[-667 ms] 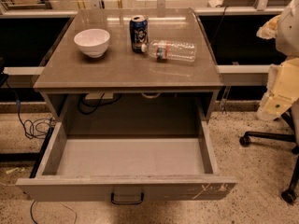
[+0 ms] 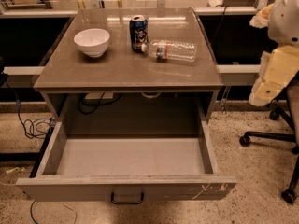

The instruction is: Place water bottle into top drawer

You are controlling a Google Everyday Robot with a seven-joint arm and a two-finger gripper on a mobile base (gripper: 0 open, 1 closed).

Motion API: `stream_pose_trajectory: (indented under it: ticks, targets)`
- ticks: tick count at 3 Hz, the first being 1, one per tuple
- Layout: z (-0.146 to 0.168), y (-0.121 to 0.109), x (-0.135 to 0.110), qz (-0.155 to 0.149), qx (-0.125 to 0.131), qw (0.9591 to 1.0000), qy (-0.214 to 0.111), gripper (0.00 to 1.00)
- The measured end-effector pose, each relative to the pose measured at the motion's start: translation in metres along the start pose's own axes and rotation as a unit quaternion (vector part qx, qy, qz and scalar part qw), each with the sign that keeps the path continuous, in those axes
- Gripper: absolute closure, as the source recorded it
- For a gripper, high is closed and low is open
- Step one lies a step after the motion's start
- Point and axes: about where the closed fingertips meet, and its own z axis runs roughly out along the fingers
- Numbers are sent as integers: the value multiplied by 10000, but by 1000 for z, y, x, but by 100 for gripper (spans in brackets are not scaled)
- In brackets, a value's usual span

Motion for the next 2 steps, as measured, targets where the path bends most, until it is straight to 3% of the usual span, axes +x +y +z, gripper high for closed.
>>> stream_pose_trajectory:
  ticks: [1,2]
  targets:
    - [7,-32,-32,-315,100,9987,-384,0]
    - [14,-56,-69,-590,125,9945,-859,0]
